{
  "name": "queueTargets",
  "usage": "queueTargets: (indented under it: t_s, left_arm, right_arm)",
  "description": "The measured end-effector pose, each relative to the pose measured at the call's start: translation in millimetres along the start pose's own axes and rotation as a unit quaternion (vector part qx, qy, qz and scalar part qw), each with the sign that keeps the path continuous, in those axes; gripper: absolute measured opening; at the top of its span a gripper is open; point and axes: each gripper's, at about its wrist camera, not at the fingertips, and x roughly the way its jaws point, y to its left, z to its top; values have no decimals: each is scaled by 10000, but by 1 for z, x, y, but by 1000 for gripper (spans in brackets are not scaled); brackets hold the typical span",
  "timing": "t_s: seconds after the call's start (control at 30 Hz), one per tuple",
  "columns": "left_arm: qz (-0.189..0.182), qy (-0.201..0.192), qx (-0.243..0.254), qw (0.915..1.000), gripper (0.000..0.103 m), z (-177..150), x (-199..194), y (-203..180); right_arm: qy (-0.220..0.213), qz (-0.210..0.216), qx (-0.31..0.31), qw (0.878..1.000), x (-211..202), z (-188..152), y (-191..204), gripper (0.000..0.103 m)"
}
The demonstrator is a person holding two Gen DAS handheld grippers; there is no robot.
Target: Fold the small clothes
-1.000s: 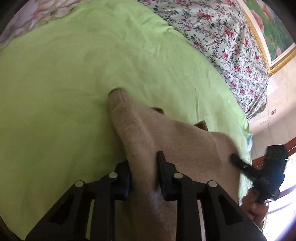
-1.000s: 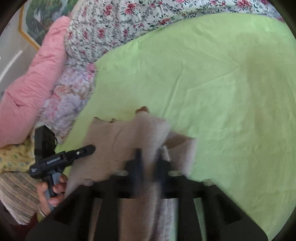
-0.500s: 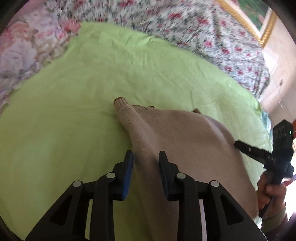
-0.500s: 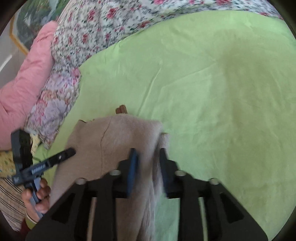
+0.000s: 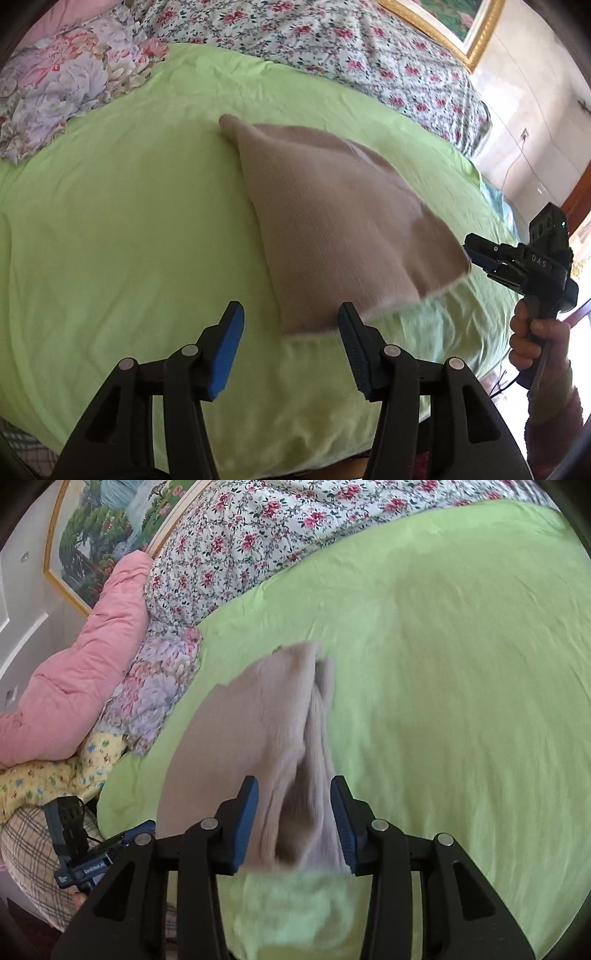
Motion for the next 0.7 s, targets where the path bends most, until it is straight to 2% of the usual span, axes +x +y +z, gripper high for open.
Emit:
queueTargets:
  t_s: [0.1, 0.2, 0.27, 0.33, 0.4, 0.57, 0.63, 0.67, 0.7]
  left_arm:
    - [-73, 88, 182, 9998, 54, -8, 8, -11]
    - [325, 14, 432, 9985, 54, -11, 20, -21]
    - [835, -68, 589, 9947, 54, -12, 31, -27]
    - [1147, -136, 651, 9912, 54, -12, 40, -29]
    - [1383, -218, 567, 9885, 56, -14, 45, -29]
    - [1639, -536, 146, 9849, 53, -21, 43, -29]
    - [1707, -532, 30, 9839, 42, -22, 44, -26]
    - [1601, -535, -130, 9856, 37, -21, 41, -20]
    - [1512, -594, -353, 9861, 37, -20, 34, -13]
  right_arm:
    - [22, 14, 24, 10000, 0, -9, 0, 44]
    - [43, 23, -4, 10000, 0, -14, 2, 44]
    - [24, 44, -32, 10000, 2, -14, 4, 44]
    - [52, 49, -101, 9999, 6, -14, 6, 44]
    - [70, -10, -223, 9997, 11, -15, 10, 44]
    - [106, -193, -587, 9980, 28, -23, 20, 43]
    - [184, -250, -824, 9961, 32, -24, 26, 12]
    - [206, -299, -886, 9954, 32, -24, 27, 8]
    - [137, -336, -952, 9948, 26, -21, 30, 8]
